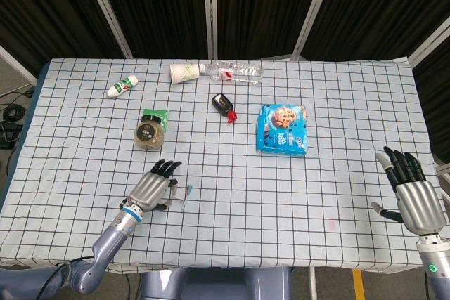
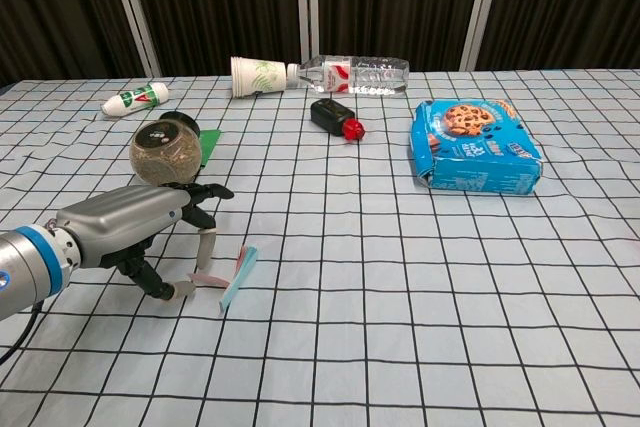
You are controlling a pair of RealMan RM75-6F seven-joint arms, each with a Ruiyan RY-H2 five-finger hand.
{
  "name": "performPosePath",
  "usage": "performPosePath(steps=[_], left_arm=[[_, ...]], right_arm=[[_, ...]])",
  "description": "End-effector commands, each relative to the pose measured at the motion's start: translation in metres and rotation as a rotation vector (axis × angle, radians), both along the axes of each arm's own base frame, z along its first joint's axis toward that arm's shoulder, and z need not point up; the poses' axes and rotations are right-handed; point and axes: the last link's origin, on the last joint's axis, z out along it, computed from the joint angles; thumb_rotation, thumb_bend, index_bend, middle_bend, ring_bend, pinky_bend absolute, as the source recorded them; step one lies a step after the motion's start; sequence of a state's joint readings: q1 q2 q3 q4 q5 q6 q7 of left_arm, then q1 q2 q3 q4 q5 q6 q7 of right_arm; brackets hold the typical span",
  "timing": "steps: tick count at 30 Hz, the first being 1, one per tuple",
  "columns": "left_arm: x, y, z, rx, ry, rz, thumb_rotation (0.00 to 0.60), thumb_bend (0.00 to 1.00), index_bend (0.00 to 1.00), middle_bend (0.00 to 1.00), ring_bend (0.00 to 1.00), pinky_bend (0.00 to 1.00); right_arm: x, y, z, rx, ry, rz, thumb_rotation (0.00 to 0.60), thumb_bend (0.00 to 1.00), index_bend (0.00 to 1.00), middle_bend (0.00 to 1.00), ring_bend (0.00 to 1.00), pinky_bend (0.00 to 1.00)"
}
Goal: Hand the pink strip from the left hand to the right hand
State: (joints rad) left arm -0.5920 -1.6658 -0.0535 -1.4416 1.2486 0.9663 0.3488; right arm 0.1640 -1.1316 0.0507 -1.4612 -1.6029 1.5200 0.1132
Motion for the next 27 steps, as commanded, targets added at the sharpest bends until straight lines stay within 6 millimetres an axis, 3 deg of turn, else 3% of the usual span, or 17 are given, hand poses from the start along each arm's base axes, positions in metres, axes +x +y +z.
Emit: performPosePath(steps=[1, 22, 27], left_arm=[[0.0, 0.0, -0.002, -0.004, 0.003, -0.001, 0.6, 0.32, 0.54, 0.0, 0.0, 0.0], [0.007, 0.004, -0.013, -0.002, 0.03, -0.023, 0.6, 0.42, 0.6, 0.0, 0.0, 0.0], [0.007, 0.004, -0.015, -0.002, 0.038, -0.025, 0.6, 0.5, 0.61, 0.0, 0.0, 0.0]], right_arm=[[0.001, 0.0, 0.0, 0.002, 0.0, 0.002, 0.6, 0.0, 0.08, 0.0, 0.0, 0.0], [0.002, 0.001, 0.001, -0.004, -0.013, 0.007, 0.6, 0.0, 0.09, 0.0, 0.0, 0.0], [0.002, 0.002, 0.002, -0.006, -0.017, 0.011, 0.6, 0.0, 0.09, 0.0, 0.0, 0.0]])
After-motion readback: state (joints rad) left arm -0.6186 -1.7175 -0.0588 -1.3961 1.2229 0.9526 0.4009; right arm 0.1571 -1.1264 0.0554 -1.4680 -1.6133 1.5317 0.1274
